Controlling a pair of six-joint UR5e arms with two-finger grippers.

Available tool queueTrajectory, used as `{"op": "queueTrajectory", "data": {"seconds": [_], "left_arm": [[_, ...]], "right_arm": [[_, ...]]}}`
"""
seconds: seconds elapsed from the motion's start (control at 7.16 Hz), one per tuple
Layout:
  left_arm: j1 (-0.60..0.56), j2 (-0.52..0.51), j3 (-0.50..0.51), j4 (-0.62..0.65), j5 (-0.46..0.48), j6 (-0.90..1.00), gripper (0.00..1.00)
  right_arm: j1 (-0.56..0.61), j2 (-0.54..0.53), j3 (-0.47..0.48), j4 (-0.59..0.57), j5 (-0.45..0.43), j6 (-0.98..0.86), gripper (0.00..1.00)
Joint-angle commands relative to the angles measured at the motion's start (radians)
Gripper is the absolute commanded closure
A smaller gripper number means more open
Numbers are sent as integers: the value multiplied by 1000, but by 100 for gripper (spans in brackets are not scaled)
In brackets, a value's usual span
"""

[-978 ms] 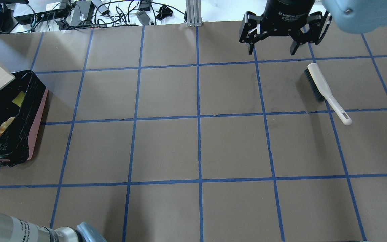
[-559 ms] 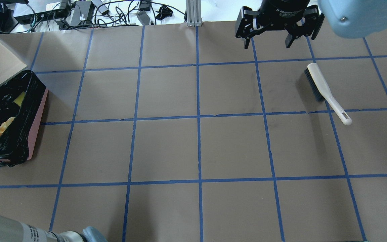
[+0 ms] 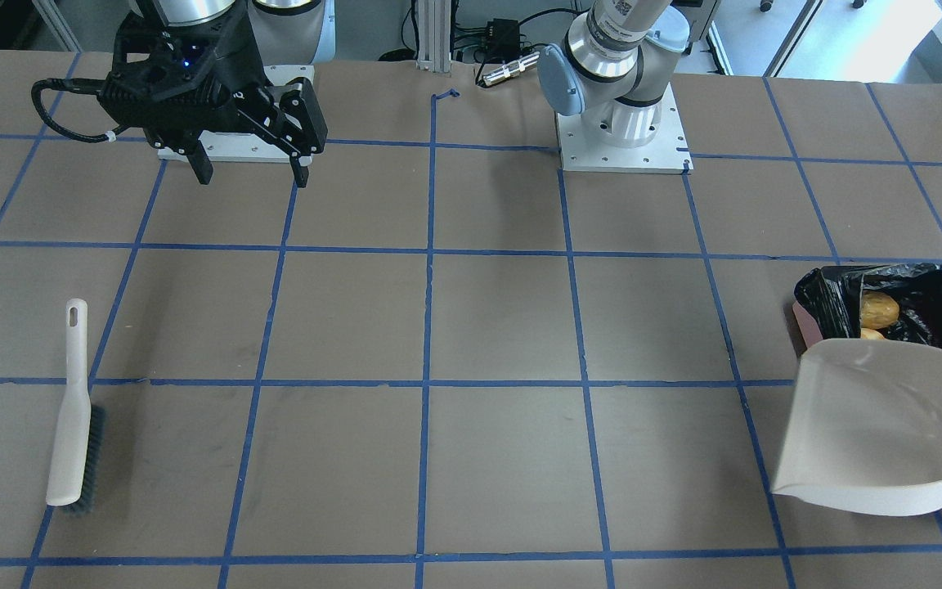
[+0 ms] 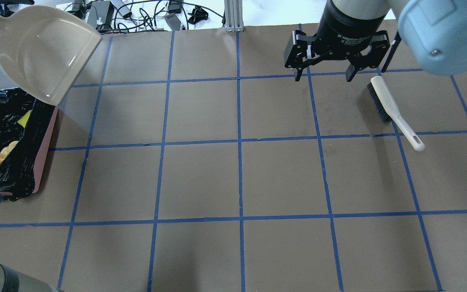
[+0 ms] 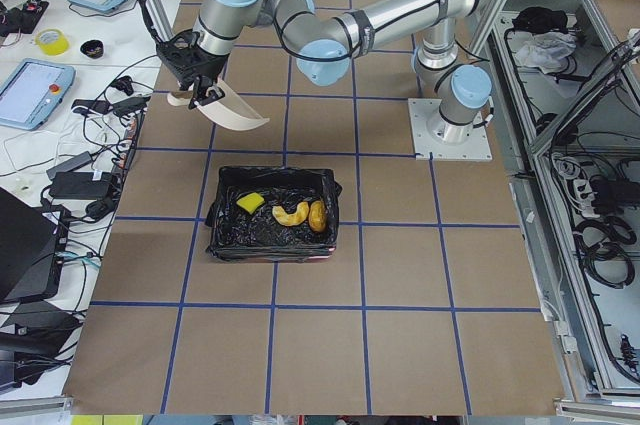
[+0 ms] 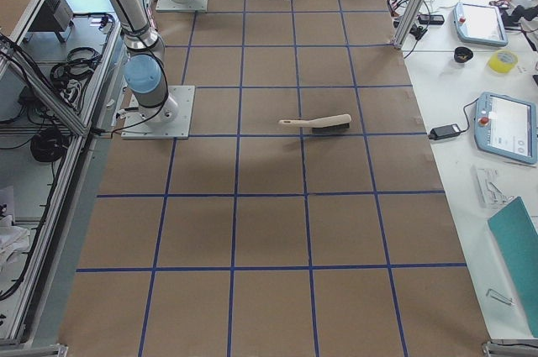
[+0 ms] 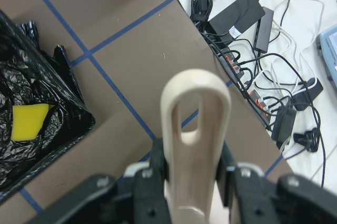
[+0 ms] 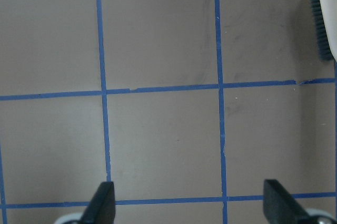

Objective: Sweep and dump trash into bin
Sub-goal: 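Bring the empty dustpan back down onto the table with the left gripper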

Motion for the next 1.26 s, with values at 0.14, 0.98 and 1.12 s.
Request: {"op": "queueTrajectory", "data": {"seconds": [0.14,0.98,1.12], "left_arm": [[-218,-34,-144,-20,164,-441,100],[-231,-162,-211,-6,47,-663,100],[-231,-182,-206,-4,48,-646,100]], "right_arm": [[1,18,12,-38,-6,7,0],[0,18,12,-37,-63,-8,0],[0,19,13,-37,-62,-7,0]]}}
